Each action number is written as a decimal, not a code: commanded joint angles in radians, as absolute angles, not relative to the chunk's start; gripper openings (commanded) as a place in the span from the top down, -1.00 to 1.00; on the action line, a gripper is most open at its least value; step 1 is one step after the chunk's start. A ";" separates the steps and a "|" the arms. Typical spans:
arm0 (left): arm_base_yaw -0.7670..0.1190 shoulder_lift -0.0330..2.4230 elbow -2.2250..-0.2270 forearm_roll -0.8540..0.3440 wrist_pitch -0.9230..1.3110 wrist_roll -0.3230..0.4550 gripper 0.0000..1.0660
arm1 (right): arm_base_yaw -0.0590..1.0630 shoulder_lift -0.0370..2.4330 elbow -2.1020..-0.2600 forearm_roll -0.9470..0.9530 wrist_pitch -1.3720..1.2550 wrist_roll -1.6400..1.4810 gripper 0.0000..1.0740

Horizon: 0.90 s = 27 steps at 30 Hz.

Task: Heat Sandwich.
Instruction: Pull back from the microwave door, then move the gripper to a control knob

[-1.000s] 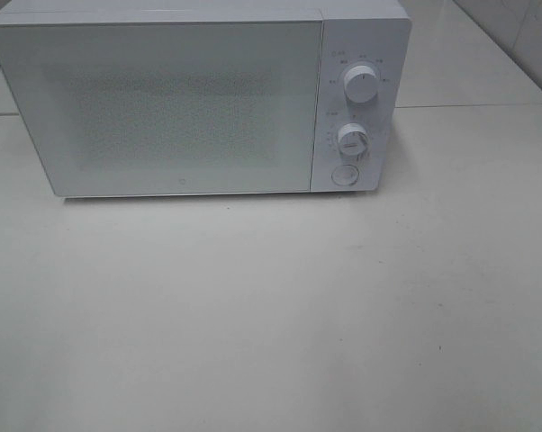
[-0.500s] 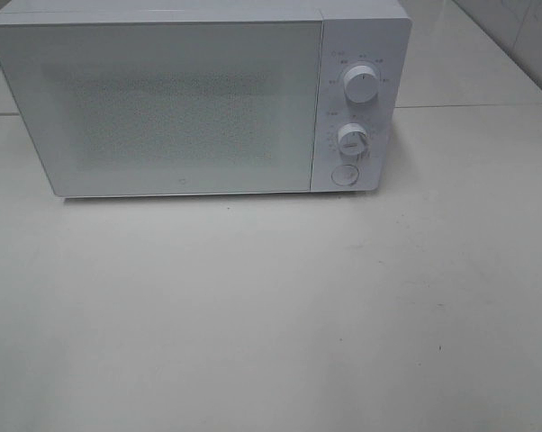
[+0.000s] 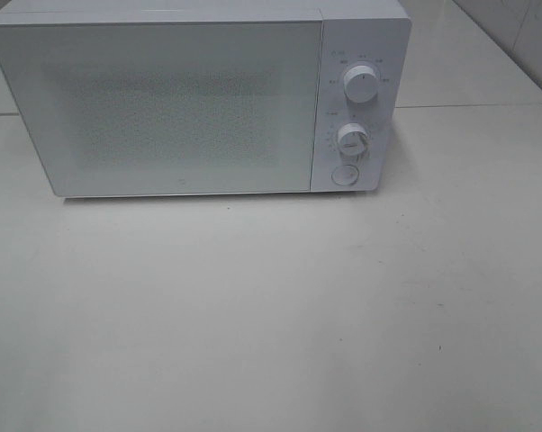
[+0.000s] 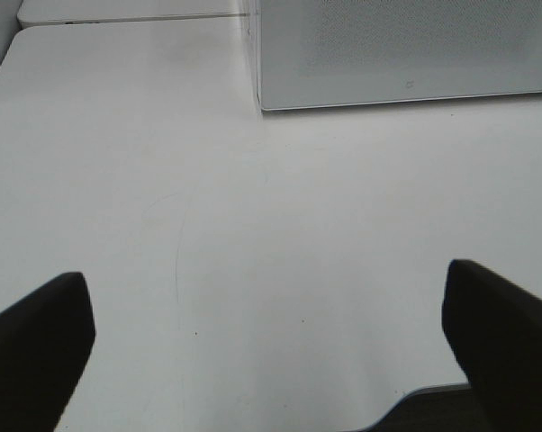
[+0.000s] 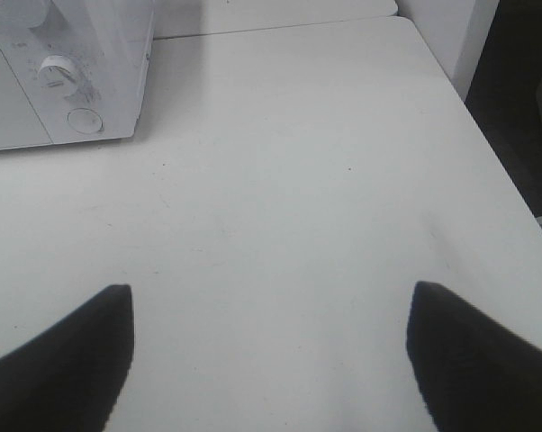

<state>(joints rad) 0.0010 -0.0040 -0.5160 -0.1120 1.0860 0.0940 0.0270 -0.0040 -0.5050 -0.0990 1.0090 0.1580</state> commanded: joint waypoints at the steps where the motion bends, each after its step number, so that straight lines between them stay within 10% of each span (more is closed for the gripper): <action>1: 0.000 -0.027 -0.517 -0.115 1.076 0.088 -0.83 | 0.023 -0.026 -0.502 -0.101 0.997 0.154 -0.41; 27: 0.000 -0.027 -0.517 -0.115 1.076 0.088 -0.83 | 0.023 -0.009 -0.531 -0.105 0.973 0.145 -0.42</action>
